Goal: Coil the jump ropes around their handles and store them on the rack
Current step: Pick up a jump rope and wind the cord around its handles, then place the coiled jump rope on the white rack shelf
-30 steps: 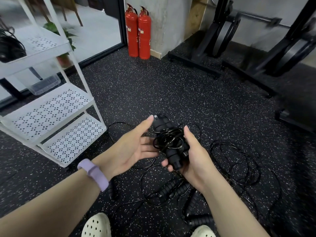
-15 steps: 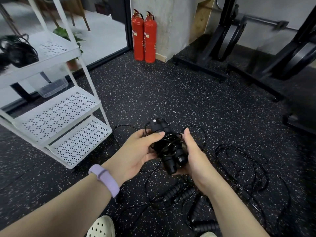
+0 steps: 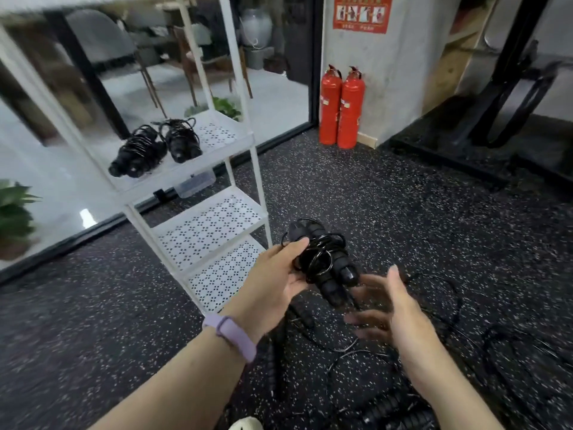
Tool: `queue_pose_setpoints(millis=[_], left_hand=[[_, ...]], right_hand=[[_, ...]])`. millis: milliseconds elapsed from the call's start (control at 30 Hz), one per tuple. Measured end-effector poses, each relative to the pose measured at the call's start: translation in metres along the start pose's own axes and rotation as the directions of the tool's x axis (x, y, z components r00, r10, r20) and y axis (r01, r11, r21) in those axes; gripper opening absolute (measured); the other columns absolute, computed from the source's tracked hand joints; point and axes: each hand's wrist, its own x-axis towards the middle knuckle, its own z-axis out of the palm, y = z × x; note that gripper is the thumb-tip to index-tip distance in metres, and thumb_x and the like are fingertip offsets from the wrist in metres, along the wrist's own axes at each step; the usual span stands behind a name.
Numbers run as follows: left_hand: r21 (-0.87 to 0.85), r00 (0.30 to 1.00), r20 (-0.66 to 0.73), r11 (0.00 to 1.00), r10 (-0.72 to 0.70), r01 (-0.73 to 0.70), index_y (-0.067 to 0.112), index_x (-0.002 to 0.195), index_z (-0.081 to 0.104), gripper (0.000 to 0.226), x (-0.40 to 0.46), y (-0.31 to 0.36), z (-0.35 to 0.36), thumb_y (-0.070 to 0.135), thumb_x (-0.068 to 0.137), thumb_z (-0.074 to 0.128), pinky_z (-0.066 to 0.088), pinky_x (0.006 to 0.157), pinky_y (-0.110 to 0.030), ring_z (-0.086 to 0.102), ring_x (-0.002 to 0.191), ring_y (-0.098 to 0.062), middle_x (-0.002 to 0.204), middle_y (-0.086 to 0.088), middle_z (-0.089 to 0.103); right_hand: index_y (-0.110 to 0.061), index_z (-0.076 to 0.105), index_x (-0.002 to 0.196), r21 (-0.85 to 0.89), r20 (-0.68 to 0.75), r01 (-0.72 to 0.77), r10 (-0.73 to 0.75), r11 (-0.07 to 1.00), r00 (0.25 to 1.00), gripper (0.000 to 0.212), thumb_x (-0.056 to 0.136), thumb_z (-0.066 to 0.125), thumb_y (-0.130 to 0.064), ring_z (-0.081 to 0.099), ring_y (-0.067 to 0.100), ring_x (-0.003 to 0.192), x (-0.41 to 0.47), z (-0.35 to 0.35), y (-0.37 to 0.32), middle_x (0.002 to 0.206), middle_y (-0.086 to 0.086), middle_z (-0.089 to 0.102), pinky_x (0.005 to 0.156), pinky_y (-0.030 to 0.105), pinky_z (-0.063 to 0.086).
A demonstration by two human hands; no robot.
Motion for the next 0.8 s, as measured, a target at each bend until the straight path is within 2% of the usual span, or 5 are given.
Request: queue_pose_setpoints(millis=[133,200,300,467,800], left_hand=[[-0.042,0.981,-0.168,0.993,0.101,-0.11,-0.001,0.132,0.057,0.041,0.0,0.029,-0.036,0.02,0.098,0.067,0.063,0.083,-0.038,0.075,0.099,-0.025,0.118,-0.014,0.074],[-0.054,0.96,-0.238,0.985,0.149,-0.167,-0.001,0.129,0.058,0.038,0.001,0.044,-0.055,0.02,0.098,0.067,0.062,0.084,-0.038,0.075,0.09,-0.023,0.114,-0.013,0.074],[-0.061,0.93,-0.317,0.974,0.187,-0.217,0.0,0.126,0.062,0.035,0.002,0.062,-0.083,0.02,0.098,0.067,0.063,0.072,-0.033,0.072,0.083,-0.023,0.107,-0.013,0.072],[-0.061,0.907,-0.382,0.974,0.178,-0.216,0.007,0.111,0.074,0.024,0.01,0.071,-0.123,0.025,0.096,0.069,0.059,0.07,-0.027,0.071,0.088,-0.023,0.102,-0.011,0.075],[-0.002,0.795,-0.585,0.979,0.162,-0.202,0.005,0.122,0.068,0.028,0.051,0.083,-0.183,0.019,0.097,0.067,0.055,0.063,-0.028,0.065,0.092,-0.025,0.117,-0.016,0.064]], right_hand=[[-0.016,0.07,0.111,0.0,0.071,-0.036,0.036,0.999,0.997,0.067,0.088,0.032,-0.065,0.073,0.037,0.08,-0.001,0.026,-0.002,0.107,0.008,0.077,0.067,0.042,0.057],[-0.009,0.07,0.11,0.028,0.111,-0.072,0.068,0.997,0.992,0.066,0.096,0.031,-0.06,0.069,0.037,0.075,0.0,0.038,-0.004,0.105,0.015,0.077,0.065,0.041,0.054],[-0.004,0.069,0.107,0.034,0.166,-0.104,0.098,0.994,0.981,0.061,0.106,0.028,-0.05,0.065,0.034,0.067,0.002,0.054,-0.008,0.098,0.02,0.075,0.059,0.037,0.048],[0.0,0.066,0.101,0.051,0.189,-0.138,0.126,0.989,0.974,0.056,0.11,0.03,-0.042,0.058,0.032,0.064,0.004,0.068,-0.012,0.09,0.023,0.069,0.042,0.034,0.047],[-0.009,0.073,0.102,-0.079,0.222,0.062,-0.043,0.995,0.974,0.04,0.108,0.043,-0.036,0.072,0.025,0.063,0.021,0.08,0.011,0.086,0.012,0.078,0.048,0.031,0.056]])
